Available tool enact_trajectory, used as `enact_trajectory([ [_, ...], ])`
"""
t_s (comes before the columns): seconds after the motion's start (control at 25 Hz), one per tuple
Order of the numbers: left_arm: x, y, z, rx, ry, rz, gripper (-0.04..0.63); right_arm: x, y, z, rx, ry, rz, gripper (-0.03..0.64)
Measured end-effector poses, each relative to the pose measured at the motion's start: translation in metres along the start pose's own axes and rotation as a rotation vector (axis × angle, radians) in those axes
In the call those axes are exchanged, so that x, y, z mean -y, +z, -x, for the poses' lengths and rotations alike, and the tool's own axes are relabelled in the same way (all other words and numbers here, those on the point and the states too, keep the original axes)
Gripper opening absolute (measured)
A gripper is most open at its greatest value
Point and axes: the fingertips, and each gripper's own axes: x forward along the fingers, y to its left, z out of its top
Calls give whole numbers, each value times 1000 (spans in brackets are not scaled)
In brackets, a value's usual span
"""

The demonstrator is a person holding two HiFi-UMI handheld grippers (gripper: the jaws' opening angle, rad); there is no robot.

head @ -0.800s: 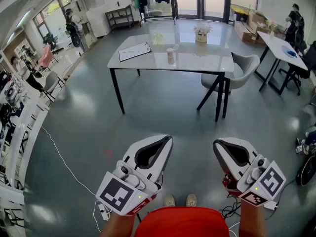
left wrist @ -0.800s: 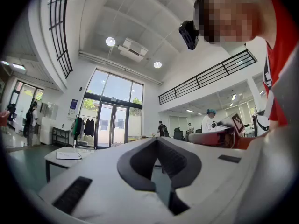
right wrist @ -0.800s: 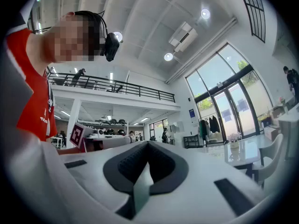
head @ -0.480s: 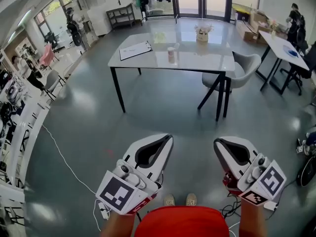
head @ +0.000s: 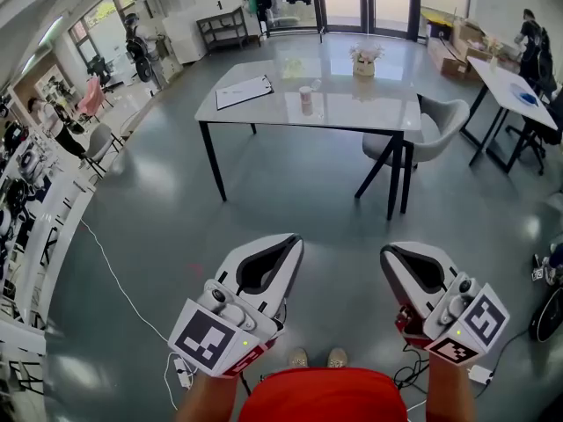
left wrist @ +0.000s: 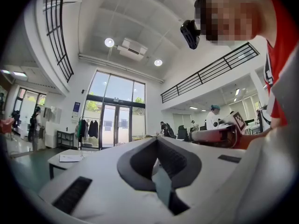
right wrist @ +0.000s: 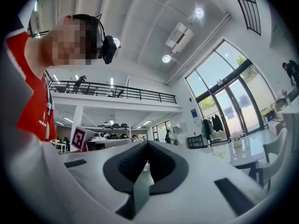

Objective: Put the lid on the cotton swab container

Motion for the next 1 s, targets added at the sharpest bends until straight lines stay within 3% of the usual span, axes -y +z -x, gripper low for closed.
enact_trajectory([
  [0.56,-13,-9,-47,-9,75,-46,15,53,1,-3,-2,67,14,8],
  [1.0,-103,-29,-84,4,112,-45,15,117,-7,-71,-7,35,27,8],
])
